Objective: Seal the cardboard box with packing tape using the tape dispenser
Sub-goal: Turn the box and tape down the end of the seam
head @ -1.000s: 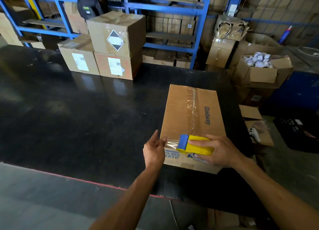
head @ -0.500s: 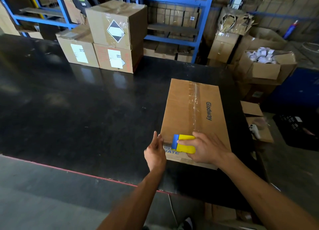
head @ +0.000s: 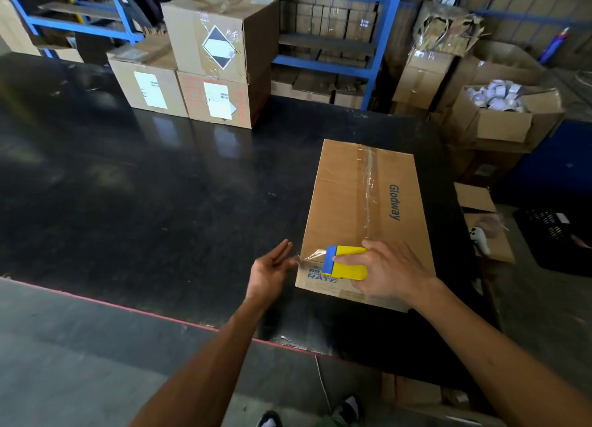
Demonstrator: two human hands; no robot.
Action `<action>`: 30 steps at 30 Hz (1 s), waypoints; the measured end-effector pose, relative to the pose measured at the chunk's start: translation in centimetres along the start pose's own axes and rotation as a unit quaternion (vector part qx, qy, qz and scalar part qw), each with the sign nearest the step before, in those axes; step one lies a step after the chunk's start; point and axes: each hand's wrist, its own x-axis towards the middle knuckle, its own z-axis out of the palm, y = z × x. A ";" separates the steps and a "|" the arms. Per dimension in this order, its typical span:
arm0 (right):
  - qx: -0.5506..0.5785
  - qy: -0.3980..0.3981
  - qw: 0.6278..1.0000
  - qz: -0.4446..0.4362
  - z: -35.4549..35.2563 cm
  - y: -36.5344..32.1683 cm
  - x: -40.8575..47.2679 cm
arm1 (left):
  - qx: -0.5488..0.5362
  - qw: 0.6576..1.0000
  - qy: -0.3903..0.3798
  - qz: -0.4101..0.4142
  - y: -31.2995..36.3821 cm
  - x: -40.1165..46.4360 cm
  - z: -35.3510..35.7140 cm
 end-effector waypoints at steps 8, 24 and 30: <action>0.005 -0.015 1.000 0.007 0.0 -0.1 0.1 | 0.554 0.658 -0.175 0.479 1.2 2.4 1.1; -0.011 -0.037 0.999 0.024 0.1 -0.6 -0.2 | 0.565 0.692 -0.200 0.401 0.3 3.7 -0.3; -0.031 -0.036 0.999 0.006 0.6 -0.4 -0.5 | 0.578 0.673 -0.211 0.411 0.6 3.9 -0.6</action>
